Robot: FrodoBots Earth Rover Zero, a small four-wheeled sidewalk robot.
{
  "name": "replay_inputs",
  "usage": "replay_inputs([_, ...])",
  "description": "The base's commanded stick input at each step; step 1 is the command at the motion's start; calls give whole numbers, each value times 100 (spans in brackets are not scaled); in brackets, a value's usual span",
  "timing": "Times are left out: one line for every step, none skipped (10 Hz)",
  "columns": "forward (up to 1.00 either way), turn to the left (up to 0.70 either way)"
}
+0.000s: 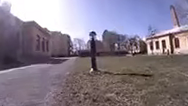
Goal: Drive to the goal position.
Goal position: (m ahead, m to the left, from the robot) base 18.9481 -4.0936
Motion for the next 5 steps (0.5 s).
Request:
replay_inputs([85, 34])
replay_inputs([85, 34])
replay_inputs([85, 34])
replay_inputs([85, 34])
replay_inputs([85, 34])
